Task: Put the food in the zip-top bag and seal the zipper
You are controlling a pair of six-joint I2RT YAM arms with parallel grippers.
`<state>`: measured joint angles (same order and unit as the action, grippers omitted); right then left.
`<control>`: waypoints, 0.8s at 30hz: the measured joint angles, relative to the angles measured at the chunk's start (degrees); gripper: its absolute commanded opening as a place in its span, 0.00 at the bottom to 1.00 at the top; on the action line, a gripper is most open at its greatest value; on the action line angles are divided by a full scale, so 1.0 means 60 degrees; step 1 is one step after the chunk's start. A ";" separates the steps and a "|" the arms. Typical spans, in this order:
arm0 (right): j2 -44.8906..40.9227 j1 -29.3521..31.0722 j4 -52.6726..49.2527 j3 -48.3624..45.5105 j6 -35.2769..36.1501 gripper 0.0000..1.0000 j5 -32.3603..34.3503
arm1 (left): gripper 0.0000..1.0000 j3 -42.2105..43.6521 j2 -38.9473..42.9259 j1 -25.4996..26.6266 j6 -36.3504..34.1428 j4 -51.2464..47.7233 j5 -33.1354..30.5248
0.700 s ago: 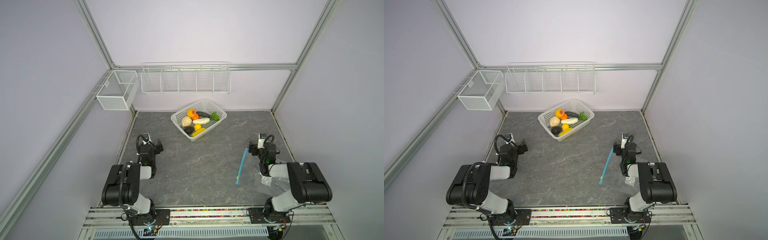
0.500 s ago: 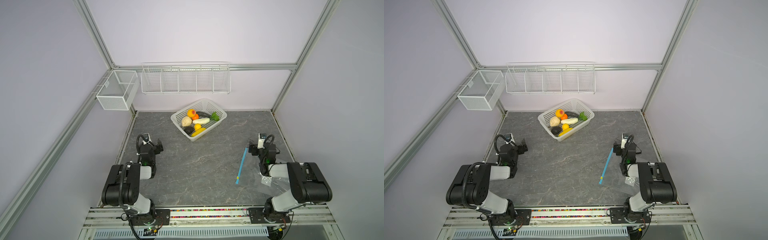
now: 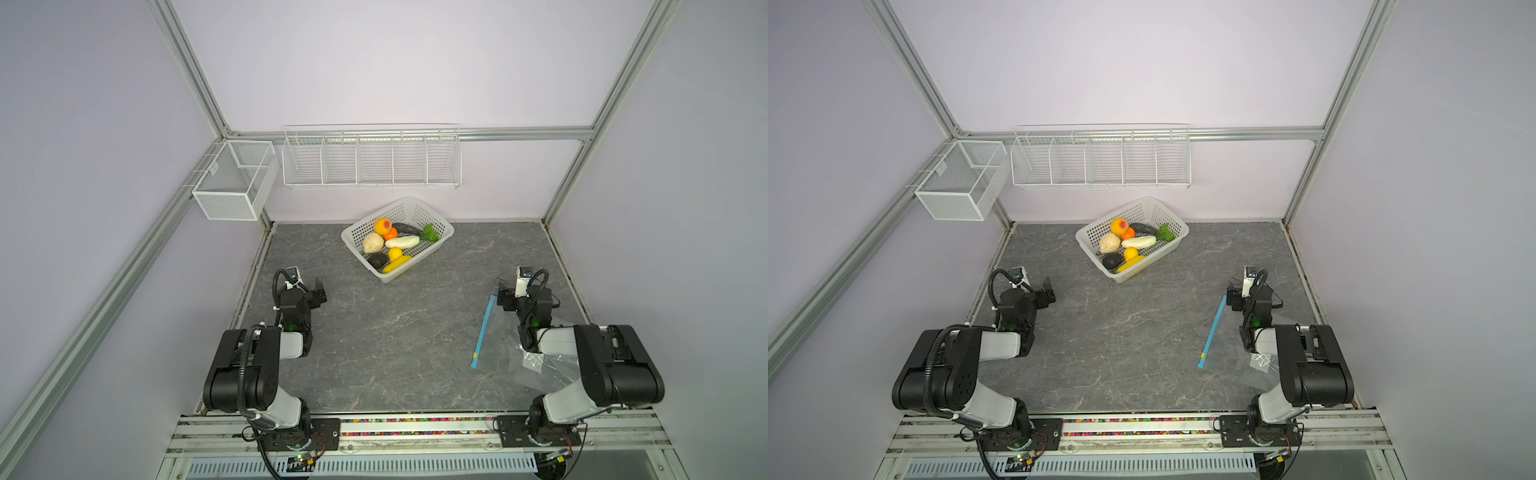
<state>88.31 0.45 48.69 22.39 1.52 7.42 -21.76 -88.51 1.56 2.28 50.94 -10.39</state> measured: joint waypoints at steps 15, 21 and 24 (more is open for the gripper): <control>0.0000 0.0036 0.0007 0.0000 0.0015 0.88 0.0036 | 0.99 0.0000 0.0000 0.0011 -0.0004 0.0000 0.0025; -0.0291 0.0390 -0.0153 -0.0047 0.0036 0.88 0.0750 | 1.00 0.0000 0.0131 0.0444 0.0073 -0.0055 -0.1235; -0.1239 0.0750 -0.1253 0.0149 0.0084 0.88 0.1450 | 1.00 0.0113 0.0233 0.0659 -0.0007 0.0273 -0.1654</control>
<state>80.88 4.95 41.17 23.29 2.02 16.12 -21.08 -87.11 5.52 2.24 52.58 -20.32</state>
